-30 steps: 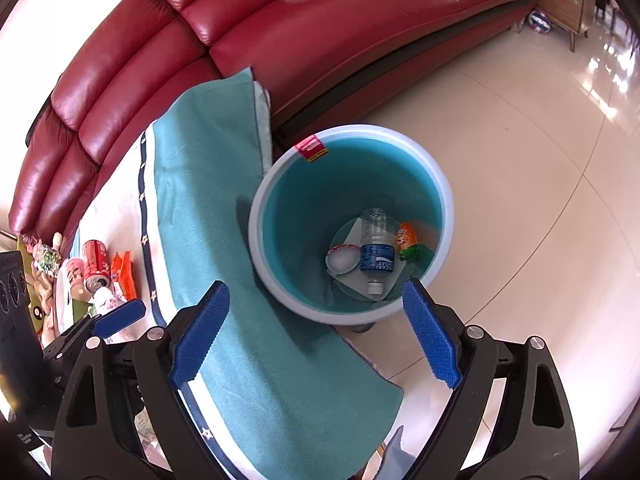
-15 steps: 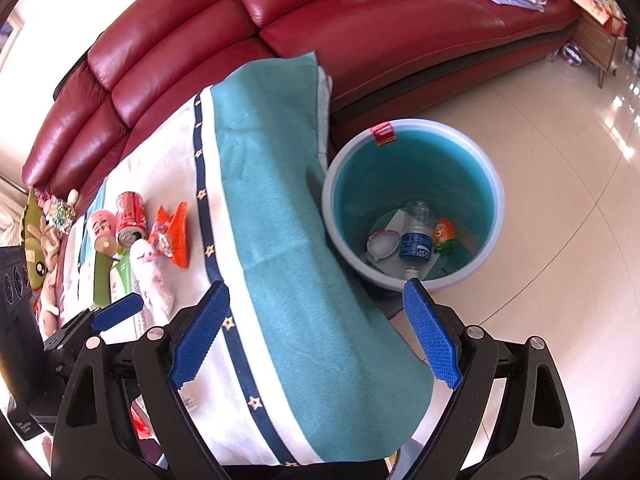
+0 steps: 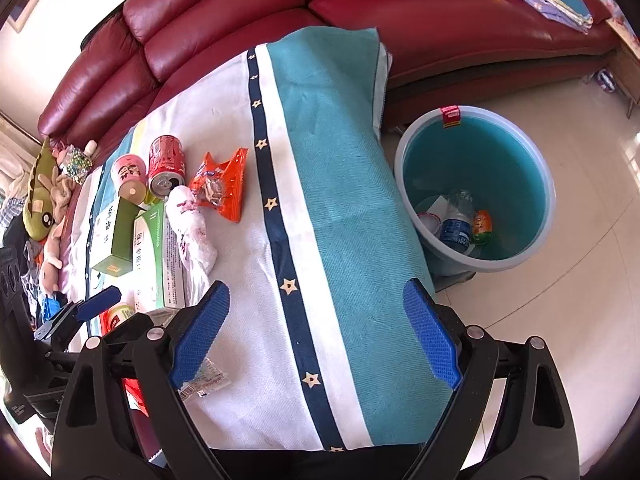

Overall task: Collect trash
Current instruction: 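Move both tools back over the table toward the plastic bag, then grasp the clear plastic bag with the right tool and lift it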

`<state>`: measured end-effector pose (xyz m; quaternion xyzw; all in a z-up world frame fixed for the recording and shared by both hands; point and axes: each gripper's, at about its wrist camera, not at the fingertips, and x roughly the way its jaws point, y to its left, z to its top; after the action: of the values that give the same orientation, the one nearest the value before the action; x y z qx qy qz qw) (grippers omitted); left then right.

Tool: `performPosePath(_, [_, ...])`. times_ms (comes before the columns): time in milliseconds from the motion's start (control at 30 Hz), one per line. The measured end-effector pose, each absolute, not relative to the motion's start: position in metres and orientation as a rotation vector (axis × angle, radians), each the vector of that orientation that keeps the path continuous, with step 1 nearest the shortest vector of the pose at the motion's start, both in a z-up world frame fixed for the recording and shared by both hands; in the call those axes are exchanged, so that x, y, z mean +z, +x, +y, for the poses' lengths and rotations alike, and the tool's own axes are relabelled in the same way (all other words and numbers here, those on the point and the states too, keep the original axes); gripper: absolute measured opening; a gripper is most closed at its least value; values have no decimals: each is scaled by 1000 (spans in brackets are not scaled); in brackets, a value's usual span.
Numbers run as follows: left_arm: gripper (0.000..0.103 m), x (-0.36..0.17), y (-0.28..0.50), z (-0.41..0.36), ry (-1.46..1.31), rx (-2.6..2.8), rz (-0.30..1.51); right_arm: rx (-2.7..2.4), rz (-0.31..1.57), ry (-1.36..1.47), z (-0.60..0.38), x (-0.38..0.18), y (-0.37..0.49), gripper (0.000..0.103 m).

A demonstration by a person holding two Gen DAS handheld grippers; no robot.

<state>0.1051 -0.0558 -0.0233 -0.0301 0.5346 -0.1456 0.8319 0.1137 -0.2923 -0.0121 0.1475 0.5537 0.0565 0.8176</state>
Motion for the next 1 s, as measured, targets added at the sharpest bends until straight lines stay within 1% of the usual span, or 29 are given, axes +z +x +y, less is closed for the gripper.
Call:
performPosePath(267, [97,-28,88,2,-108,-218,1132,196,1243,264,-250,-25,110,84])
performPosePath(600, [97,-40,54,52,-131,-133,1154,340,1337,176,-192,-43,99,84])
performPosePath(767, [97,-42,53,58,-153,-128,1155,341,1345,151,-181,-45,101,84])
performPosePath(1000, [97,-41,91,46,-151,-163,1157,296,1344,157,-185,-48,133,84])
